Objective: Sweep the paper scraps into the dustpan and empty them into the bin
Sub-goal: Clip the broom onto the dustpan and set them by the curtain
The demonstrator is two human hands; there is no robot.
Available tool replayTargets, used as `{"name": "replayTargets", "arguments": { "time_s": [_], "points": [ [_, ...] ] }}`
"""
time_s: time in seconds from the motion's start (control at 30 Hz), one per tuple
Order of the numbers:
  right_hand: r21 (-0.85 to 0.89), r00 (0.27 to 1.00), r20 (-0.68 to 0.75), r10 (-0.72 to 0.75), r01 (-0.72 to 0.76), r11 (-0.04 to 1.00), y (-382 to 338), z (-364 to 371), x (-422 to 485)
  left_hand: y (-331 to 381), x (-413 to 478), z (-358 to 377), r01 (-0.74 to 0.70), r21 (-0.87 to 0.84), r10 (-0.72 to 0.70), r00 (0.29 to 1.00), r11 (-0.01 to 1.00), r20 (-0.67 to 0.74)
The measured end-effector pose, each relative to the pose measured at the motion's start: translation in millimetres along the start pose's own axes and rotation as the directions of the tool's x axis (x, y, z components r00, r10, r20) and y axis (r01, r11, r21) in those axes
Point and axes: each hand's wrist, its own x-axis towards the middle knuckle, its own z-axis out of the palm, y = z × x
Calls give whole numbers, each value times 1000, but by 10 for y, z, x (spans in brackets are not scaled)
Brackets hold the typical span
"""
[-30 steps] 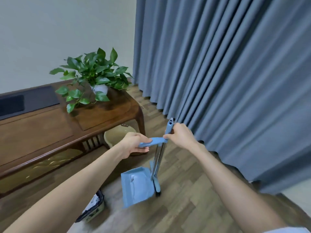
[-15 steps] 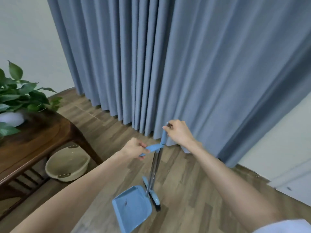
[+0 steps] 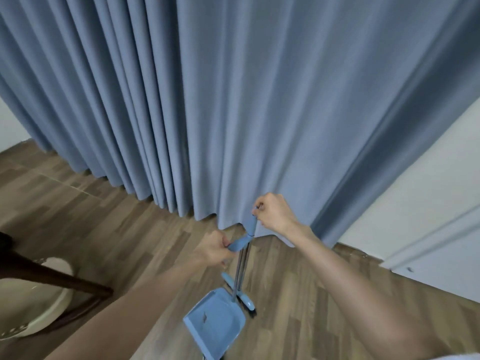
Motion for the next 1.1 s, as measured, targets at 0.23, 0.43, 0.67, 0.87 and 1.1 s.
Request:
{"name": "replayTargets", "arguments": {
  "time_s": [0.23, 0.43, 0.67, 0.87, 1.1],
  "points": [
    [-106, 995, 96, 41, -31, 994, 777, 5, 1209, 111, 1598, 401, 126, 60, -131, 987, 990, 89],
    [-123, 977, 202, 64, -39, 992, 1317, 124, 1893, 278, 2264, 685, 144, 190, -149, 989, 971, 11],
    [-203, 936, 352, -16, 93, 975, 2153, 306, 2912, 335, 3304, 1144, 251, 98, -244, 966, 963, -79],
    [-201, 891, 439, -116, 224, 954, 2459, 301, 3517, 465, 3867, 1420, 370, 49, -348, 905, 928, -244],
    [-226, 870, 469, -152, 284, 932, 2524, 410, 3875, 477, 4138, 1554, 446, 46, -404, 846, 894, -349]
  ]
}}
